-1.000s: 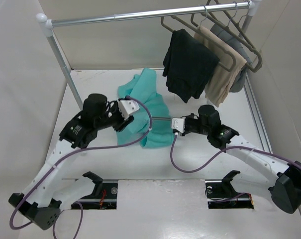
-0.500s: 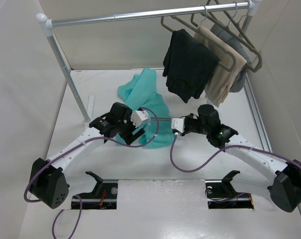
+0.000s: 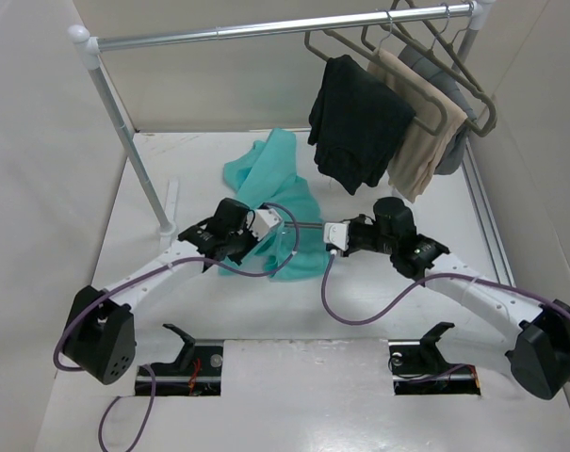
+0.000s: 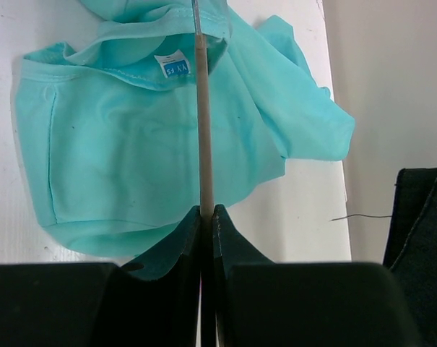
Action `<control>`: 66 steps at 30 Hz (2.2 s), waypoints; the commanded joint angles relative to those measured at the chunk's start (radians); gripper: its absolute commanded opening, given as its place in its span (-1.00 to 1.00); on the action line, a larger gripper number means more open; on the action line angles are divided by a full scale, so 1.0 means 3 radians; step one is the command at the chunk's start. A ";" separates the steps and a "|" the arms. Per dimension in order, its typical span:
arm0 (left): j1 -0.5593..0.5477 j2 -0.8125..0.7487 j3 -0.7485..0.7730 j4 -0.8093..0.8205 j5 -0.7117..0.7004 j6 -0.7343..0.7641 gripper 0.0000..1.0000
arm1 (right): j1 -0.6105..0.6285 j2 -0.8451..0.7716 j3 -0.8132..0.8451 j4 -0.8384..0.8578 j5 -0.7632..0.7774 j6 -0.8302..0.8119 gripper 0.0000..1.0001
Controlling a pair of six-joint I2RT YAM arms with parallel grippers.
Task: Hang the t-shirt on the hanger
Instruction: Place tshirt on hanger
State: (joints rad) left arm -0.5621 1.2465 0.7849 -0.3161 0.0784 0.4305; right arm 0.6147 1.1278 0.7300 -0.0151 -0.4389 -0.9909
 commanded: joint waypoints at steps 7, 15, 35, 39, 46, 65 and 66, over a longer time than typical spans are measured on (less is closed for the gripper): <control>0.0012 -0.0621 0.0585 -0.0174 -0.0358 0.0569 -1.00 | -0.0132 0.0132 0.0011 0.0280 -0.0291 0.0061 -1.00; 0.0145 -0.0361 0.0712 -0.0209 -0.0706 0.0937 -1.00 | -0.0132 0.0029 0.0041 0.0280 -0.0388 0.0030 -1.00; 0.0207 -0.0218 0.1295 -0.1191 0.1206 0.1607 0.74 | -0.0132 -0.0037 0.0103 0.0280 -0.0449 0.0000 -1.00; 0.0207 -0.0034 0.1178 -0.1059 0.1237 0.1745 0.74 | -0.0132 -0.0037 0.0103 0.0280 -0.0480 0.0000 -1.00; 0.0207 0.0482 0.1208 -0.0578 0.0916 0.1444 0.74 | -0.0132 -0.0037 0.0103 0.0280 -0.0480 0.0000 -1.00; 0.0242 0.0687 0.1095 -0.0531 0.1314 0.1526 -1.00 | -0.0132 0.0029 0.0169 0.0342 -0.0567 0.0005 -1.00; 0.0273 0.0687 0.1136 -0.0582 0.1314 0.1526 -1.00 | -0.0132 0.0029 0.0169 0.0342 -0.0567 0.0040 -1.00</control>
State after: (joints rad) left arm -0.4976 1.4593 1.0534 -0.4648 0.4316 0.9344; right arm 0.5690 1.1431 0.7326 0.0242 -0.5648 -0.9993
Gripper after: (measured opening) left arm 0.073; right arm 0.132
